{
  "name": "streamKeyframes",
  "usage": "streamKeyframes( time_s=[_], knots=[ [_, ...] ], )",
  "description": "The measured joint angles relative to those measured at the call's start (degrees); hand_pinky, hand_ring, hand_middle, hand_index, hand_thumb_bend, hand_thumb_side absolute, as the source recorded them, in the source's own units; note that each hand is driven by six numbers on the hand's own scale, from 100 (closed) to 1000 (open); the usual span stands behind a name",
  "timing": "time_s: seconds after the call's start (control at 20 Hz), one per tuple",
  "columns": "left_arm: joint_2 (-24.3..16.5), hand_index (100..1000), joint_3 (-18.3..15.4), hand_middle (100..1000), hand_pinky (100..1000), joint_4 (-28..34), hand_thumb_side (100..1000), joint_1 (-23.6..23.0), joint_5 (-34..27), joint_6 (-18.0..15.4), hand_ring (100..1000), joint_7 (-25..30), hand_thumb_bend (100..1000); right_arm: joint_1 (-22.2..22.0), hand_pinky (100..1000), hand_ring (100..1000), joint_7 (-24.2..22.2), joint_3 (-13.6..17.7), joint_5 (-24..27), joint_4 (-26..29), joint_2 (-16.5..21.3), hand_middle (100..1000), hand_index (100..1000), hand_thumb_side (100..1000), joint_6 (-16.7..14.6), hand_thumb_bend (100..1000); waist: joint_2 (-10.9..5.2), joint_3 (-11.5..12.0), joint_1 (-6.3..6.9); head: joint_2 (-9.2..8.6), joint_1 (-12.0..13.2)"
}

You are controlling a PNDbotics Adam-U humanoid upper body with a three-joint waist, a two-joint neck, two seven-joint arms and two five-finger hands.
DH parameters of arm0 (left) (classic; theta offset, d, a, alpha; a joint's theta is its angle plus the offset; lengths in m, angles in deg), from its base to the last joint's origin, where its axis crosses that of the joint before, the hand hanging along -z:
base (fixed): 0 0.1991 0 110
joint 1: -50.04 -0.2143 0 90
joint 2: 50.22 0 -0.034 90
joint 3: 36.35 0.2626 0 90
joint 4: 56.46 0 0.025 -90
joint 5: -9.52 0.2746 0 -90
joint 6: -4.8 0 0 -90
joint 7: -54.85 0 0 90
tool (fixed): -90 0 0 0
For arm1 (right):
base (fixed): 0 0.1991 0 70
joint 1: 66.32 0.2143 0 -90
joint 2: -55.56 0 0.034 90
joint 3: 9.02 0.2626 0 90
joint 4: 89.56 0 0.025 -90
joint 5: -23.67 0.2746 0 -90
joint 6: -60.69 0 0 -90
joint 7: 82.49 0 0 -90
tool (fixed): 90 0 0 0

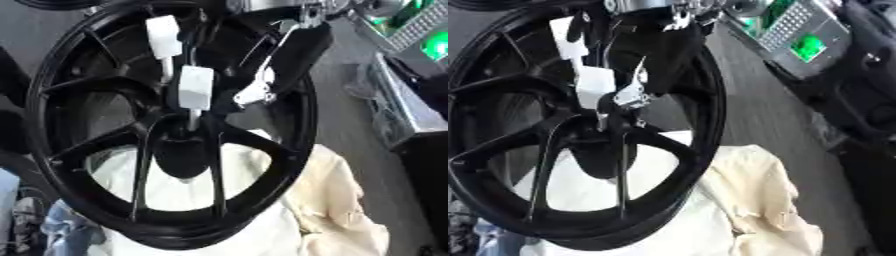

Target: Pull the pin out of the wheel hub.

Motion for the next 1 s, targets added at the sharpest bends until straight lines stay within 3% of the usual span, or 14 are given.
streamKeyframes(
  time_s=[0.5, 1.0],
  knots=[
    [0.0, 718, -0.3, 690, 691, 0.0, 796, 0.0, 0.1, -0.1, 721, -0.2, 263, -1.1, 947, 827, 0.0, -0.2, -1.7, -2.1, -2.4, 758, 908, 580, 0.5, 363, 0.39, 0.0, -0.03, 0.00, 0.2],
    [0.0, 713, -0.4, 688, 692, 0.0, 799, 0.0, 0.1, -0.2, 721, -0.5, 263, -3.9, 934, 821, 0.3, -0.1, -2.5, -0.9, -1.5, 737, 899, 577, 0.6, 372, 1.13, 0.3, -0.36, 0.00, 0.3]
  ],
)
